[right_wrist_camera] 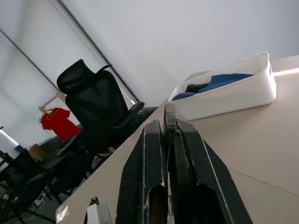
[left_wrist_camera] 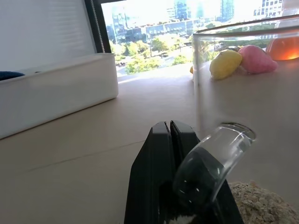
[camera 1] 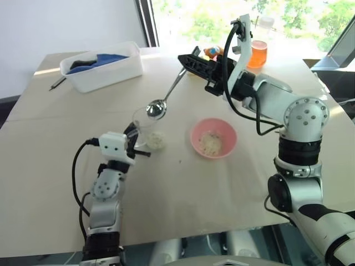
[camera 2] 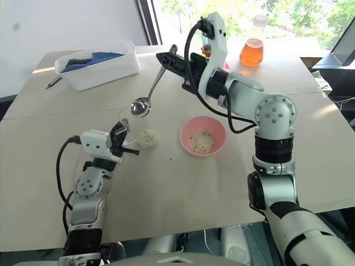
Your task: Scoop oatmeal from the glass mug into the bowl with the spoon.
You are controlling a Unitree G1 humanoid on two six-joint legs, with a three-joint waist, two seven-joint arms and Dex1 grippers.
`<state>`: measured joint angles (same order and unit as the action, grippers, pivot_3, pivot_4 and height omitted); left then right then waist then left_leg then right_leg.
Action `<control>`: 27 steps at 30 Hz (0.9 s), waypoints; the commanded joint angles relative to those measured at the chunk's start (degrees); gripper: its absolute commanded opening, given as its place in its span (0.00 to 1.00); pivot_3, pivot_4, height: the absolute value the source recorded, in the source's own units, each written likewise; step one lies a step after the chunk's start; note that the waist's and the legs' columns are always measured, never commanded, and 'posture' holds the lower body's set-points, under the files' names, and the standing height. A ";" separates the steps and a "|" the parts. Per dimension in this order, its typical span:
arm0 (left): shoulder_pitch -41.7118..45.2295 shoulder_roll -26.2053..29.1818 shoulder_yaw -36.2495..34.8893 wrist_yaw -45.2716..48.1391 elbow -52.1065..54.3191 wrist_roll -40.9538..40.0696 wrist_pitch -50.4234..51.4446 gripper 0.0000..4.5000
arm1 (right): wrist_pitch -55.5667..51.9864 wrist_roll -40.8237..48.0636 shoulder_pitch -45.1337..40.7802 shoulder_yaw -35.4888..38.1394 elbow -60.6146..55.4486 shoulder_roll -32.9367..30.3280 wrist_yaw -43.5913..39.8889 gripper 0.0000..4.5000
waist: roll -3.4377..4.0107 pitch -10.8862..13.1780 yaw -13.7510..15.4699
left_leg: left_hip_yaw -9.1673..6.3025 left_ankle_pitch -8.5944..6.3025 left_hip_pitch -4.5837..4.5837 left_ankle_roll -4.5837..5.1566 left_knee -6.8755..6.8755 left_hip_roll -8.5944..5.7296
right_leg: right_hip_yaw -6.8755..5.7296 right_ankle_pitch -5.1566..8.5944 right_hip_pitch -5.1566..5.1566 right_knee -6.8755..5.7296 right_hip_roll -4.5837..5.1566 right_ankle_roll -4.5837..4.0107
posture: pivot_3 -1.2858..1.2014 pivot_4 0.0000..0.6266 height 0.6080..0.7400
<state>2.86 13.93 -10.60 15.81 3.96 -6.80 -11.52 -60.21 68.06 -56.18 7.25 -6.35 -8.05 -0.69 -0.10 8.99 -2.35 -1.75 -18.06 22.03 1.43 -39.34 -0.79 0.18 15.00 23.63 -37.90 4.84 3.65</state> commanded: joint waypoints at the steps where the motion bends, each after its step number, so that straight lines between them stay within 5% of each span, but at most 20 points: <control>1: -0.02 0.12 0.55 -1.25 0.80 1.69 -1.37 0.02 | -0.06 1.68 -0.66 1.19 -2.64 -0.06 0.04 0.00 | 0.00 0.00 0.00 | 0.00 0.00 0.00 0.00 0.00 0.00 | 0.00 0.00 0.00 0.00 0.00 0.00 | 0.52 0.24 1.00; 9: 1.37 0.54 0.33 -0.99 0.67 0.93 -1.23 0.02 | 0.00 1.39 -0.87 1.22 -2.27 0.16 -0.20 0.00 | 0.00 0.00 0.00 | 0.00 0.00 0.01 0.00 0.00 0.00 | 0.00 0.00 0.00 0.00 0.00 0.00 | 0.52 0.24 1.00; 14: 1.09 0.58 0.41 -1.12 1.08 1.19 -0.83 0.36 | 0.13 1.30 -0.79 1.23 -2.27 0.16 -0.38 0.00 | 0.00 0.00 0.01 | -0.01 0.00 0.01 0.00 0.00 0.00 | -0.01 0.00 0.00 0.00 0.00 0.00 | 0.52 0.24 1.00; 27: -5.20 -0.84 1.21 -1.74 9.71 0.43 3.12 0.36 | 0.09 1.26 -0.66 1.41 -2.29 -0.07 -0.42 0.00 | 0.00 0.00 0.01 | -0.01 0.00 0.03 0.00 0.02 0.01 | -0.01 0.00 0.02 0.02 0.02 0.00 | 0.52 0.24 1.00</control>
<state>-1.82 13.37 -10.19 14.53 10.61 -6.02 -8.38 -60.72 68.11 -56.17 7.37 -6.34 -8.09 -0.71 -0.10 8.99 -2.33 -1.76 -18.06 22.07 1.43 -39.31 -0.78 0.18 15.00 23.66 -37.88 4.86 3.65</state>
